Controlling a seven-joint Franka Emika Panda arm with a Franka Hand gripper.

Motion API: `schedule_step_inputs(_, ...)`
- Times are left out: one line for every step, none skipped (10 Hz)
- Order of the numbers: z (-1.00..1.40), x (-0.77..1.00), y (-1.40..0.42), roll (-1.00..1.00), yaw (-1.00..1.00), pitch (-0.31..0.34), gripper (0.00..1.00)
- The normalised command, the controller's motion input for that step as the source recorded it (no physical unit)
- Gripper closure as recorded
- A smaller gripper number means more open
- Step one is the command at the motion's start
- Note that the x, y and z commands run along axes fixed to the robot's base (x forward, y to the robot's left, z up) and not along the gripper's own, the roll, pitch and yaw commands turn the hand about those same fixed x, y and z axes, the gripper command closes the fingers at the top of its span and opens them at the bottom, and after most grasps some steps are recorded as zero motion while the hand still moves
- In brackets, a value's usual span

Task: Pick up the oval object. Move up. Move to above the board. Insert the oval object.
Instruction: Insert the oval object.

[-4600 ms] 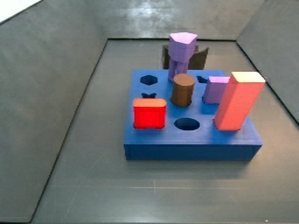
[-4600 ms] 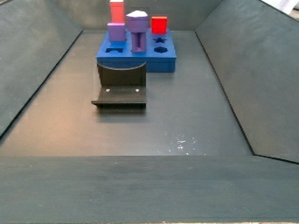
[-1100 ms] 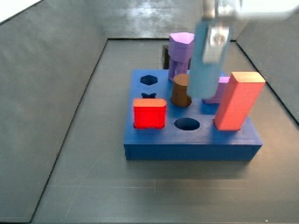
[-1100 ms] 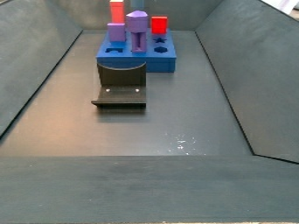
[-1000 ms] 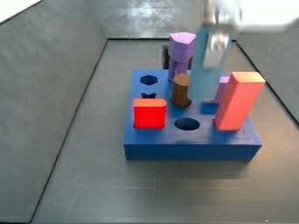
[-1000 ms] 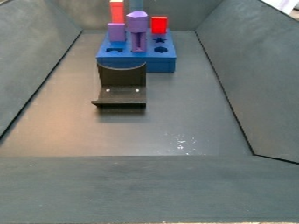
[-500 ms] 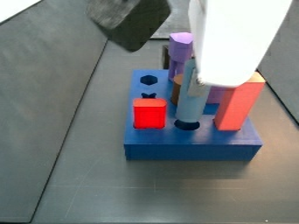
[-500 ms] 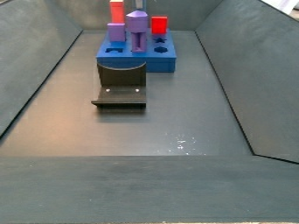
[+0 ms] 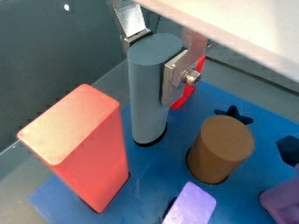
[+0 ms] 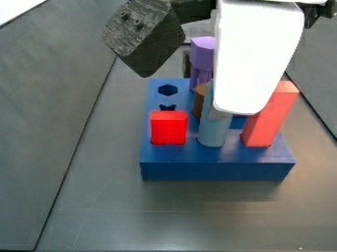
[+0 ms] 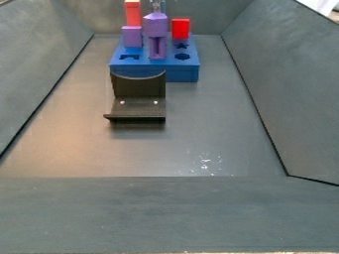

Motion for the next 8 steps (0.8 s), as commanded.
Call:
schedule_step_inputs(-0.23, 0.11, 0.11, 0.01, -0.14, 0.019, 1.00)
schedule_step_inputs(-0.33, 0.27, 0.00, 0.00, -0.16, 0.000, 1.00)
schedule_step_inputs(-0.36, 0.18, 0.00, -0.01, -0.13, 0.000, 1.00)
schedule_step_inputs(-0.43, 0.09, 0.00, 0.00, -0.06, 0.000, 1.00)
schedule_step_inputs(-0.34, 0.05, 0.00, -0.01, -0.03, -0.006, 1.00)
schedule_step_inputs(-0.13, 0.00, 0.00, -0.06, 0.00, -0.096, 1.00)
schedule_step_inputs(-0.09, 0.00, 0.01, -0.09, 0.00, -0.089, 1.00)
schedule_step_inputs(0.00, 0.00, 0.00, 0.00, 0.00, 0.000, 1.00)
